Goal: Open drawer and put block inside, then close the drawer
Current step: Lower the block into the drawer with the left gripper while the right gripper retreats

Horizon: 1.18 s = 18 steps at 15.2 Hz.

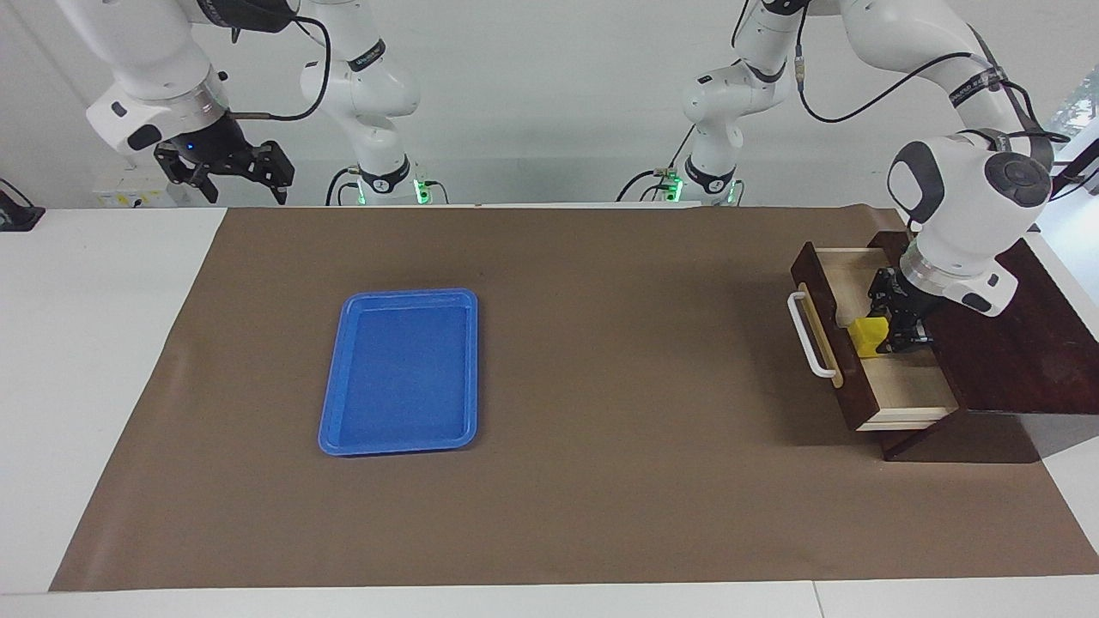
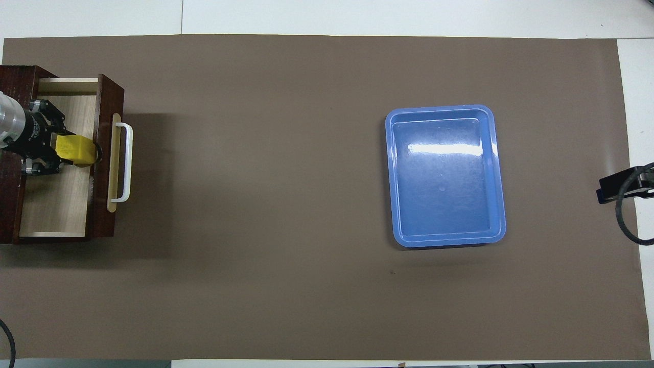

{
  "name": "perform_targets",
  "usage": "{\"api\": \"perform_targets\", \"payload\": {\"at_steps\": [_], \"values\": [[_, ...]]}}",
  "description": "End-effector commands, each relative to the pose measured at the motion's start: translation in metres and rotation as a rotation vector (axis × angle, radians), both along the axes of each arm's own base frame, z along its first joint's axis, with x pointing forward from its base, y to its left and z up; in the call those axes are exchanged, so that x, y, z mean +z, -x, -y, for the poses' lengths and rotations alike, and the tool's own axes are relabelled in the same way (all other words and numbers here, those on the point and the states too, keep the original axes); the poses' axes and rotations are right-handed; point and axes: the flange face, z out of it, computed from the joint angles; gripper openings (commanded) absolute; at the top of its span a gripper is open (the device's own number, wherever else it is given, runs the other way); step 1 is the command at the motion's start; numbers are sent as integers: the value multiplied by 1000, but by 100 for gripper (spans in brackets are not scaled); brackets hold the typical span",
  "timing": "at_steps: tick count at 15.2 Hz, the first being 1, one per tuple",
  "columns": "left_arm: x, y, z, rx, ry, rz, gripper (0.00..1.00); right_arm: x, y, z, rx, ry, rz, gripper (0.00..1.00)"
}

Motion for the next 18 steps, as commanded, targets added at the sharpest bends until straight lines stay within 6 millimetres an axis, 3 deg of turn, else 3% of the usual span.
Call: {"api": "perform_targets", "payload": {"at_steps": [1, 4, 5, 6, 7, 10, 14, 16, 18], "values": [[-3, 15, 12, -1, -6, 17, 0, 2, 0, 5, 19, 15, 13, 100], [-5, 17, 16, -12, -6, 9, 0, 2, -1, 6, 16, 7, 15, 100], [-4, 18, 16, -15, -7, 8, 16, 3, -1, 7, 14, 2, 16, 100], [-3, 18, 15, -18, -7, 8, 66, 3, -1, 8, 11, -4, 16, 100], [-1, 17, 17, -22, -8, 7, 100, 3, -2, 9, 9, -8, 20, 100], [27, 12, 25, -28, -10, -2, 100, 3, -4, 8, -2, -42, 35, 100], [82, 6, 64, -29, 94, 17, 100, -1, -7, 4, -49, -48, 35, 100], [82, 15, 104, -53, 88, 3, 100, -1, -7, 4, -49, -50, 35, 100], [69, 25, 123, -45, 75, -18, 100, 1, -6, 5, -50, -50, 38, 100]]}}
